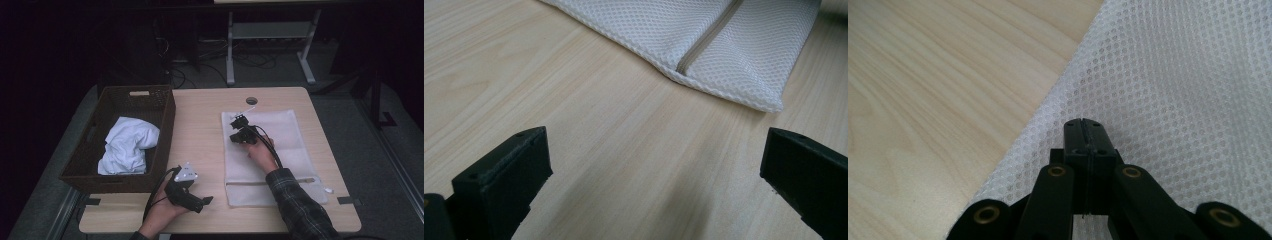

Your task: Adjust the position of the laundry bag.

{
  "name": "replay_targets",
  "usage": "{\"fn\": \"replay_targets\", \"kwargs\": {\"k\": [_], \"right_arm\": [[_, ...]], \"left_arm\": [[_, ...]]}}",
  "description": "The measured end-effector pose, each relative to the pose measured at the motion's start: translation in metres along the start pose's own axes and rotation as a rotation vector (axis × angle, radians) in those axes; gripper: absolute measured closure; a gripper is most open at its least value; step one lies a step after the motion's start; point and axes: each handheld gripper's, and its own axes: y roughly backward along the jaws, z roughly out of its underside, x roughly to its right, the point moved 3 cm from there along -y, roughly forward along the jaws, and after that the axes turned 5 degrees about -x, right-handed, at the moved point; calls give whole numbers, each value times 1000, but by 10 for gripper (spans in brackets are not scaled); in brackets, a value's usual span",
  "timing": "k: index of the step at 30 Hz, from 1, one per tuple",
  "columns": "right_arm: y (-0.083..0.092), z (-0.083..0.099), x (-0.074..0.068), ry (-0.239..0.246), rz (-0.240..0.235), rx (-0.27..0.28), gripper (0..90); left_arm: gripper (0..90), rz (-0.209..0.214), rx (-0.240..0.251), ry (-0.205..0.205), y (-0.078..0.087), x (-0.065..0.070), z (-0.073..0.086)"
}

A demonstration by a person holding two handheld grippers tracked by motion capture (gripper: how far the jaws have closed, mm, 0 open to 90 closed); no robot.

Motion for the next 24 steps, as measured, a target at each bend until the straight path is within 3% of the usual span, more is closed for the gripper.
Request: {"fn": "replay_targets", "kwargs": {"k": [8,24], "right_arm": [[2,1,9,-10,30,-1,892],[12,10,44,-71,89,5,892]], "left_arm": [[0,-1,-2,-2,0,0,0],[0,-1,-1,2,-1,0,0]]}}
